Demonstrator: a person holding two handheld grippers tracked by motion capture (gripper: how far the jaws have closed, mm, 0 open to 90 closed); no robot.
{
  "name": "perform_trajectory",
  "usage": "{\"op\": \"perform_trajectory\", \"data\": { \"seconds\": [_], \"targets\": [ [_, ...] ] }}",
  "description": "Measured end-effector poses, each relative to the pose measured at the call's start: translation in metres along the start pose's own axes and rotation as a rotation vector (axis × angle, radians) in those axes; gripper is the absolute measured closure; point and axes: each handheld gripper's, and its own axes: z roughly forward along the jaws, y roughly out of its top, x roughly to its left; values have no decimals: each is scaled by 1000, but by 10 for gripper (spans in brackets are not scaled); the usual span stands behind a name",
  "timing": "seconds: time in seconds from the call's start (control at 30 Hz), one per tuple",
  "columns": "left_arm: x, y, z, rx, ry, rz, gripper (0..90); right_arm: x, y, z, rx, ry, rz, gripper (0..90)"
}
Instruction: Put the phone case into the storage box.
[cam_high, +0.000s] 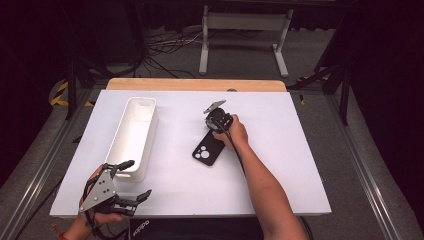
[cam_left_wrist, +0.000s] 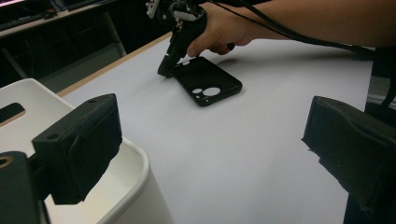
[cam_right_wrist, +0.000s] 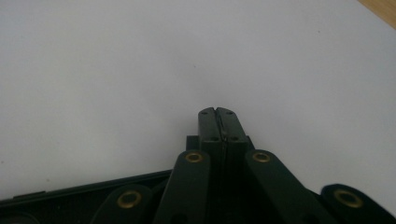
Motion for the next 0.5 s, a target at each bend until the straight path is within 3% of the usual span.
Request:
{"op": "perform_trajectory", "data": {
  "seconds": [0.17, 0.5],
  "targets": [
    [-1, 0, 1, 6, -6, -3, 54, -8, -8, -7, 15, -6, 27, 900],
    [-1, 0, 2, 14, 6, 1, 57, -12, -28, -25, 43, -6, 33, 900]
  ]
}}
